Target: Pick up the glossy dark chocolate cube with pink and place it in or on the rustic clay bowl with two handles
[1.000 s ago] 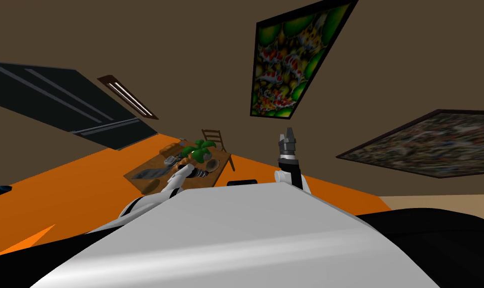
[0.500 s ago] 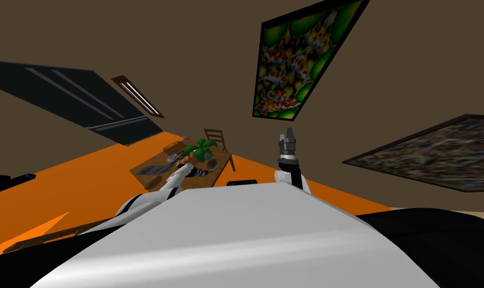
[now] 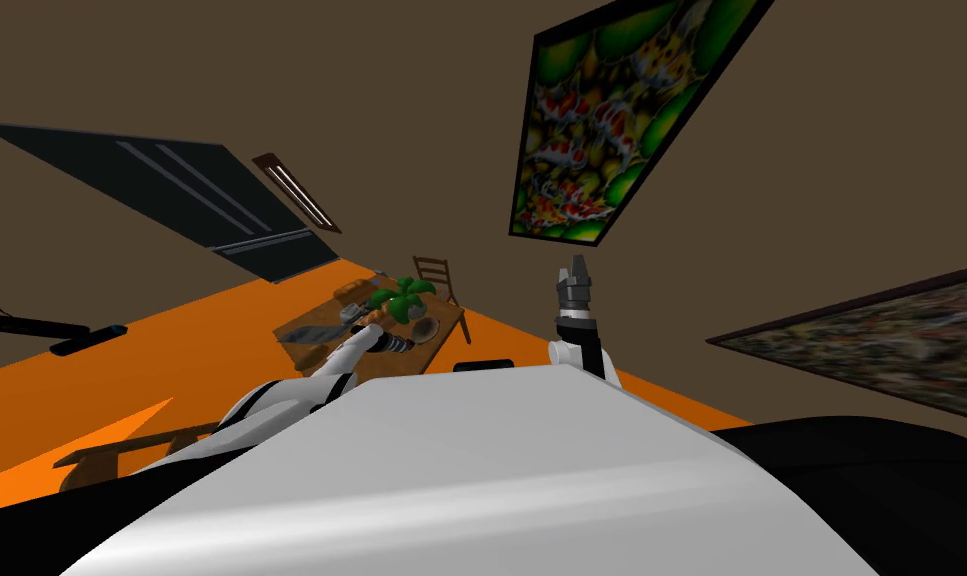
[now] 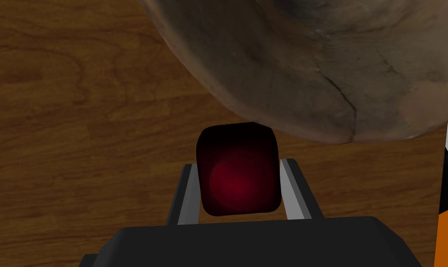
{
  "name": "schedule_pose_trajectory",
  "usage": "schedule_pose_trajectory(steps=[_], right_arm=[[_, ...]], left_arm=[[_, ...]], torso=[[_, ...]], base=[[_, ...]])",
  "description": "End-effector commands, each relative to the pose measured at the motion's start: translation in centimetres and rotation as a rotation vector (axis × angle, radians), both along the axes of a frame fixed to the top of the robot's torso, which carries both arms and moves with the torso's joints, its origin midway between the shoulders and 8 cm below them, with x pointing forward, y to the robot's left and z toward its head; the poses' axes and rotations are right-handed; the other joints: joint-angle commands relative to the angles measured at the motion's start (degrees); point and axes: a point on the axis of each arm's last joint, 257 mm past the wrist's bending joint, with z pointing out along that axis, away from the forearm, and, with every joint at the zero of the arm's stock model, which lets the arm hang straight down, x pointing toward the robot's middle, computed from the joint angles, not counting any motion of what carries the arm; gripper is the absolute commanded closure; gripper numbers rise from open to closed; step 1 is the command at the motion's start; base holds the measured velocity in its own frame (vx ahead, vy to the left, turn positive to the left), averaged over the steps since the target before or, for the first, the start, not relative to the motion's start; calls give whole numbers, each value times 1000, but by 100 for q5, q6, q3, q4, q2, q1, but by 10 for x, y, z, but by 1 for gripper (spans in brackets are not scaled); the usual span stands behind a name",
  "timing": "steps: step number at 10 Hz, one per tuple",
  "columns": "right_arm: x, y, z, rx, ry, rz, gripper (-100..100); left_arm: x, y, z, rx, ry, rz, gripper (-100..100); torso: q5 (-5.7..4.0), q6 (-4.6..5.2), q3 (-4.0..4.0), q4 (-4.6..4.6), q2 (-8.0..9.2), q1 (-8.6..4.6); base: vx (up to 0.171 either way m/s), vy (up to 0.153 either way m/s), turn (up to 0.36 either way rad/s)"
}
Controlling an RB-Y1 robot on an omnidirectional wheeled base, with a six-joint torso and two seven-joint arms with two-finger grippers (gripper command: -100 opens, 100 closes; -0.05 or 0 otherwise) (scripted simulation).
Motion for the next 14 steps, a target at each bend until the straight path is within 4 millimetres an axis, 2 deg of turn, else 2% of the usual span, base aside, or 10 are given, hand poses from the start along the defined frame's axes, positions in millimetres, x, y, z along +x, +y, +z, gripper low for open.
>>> schedule_pose_trajectory(steps=[1,2,3,4,5,8,10,11,14], right_arm=[[0,0,0,0,0,0,0],[0,0,0,0,0,0,0],[0,0,0,0,0,0,0],[0,0,0,0,0,0,0],[0,0,0,0,0,0,0],[0,0,0,0,0,0,0],[0,0,0,0,0,0,0],[0,0,0,0,0,0,0],[0,0,0,0,0,0,0]], left_arm=[[0,3,4,0,3,-18,100],[-1,2,2,1,1,-12,100],[-1,2,3,1,2,-13,0],[-3,21,11,51,21,-54,100],[-3,21,11,51,21,-54,100],[-3,57,32,150,57,-135,100],[-3,57,32,150,57,-135,100],[-3,72,43,193,74,-170,100],[-1,99,64,273,106,-232,100]], torso=[[0,0,0,0,0,0],[0,0,1,0,3,2],[3,4,4,2,7,11],[4,3,6,3,10,18],[-2,-5,14,3,27,12],[-7,5,26,9,45,-1],[-6,12,26,9,45,-6],[-4,16,19,9,31,2],[-13,9,24,9,42,-7]], base=[[31,-53,114],[13,-22,28],[0,0,0],[-43,-41,96],[-51,-55,105],[-69,-56,94],[-39,-38,19],[-41,-37,68],[-56,-57,105]])
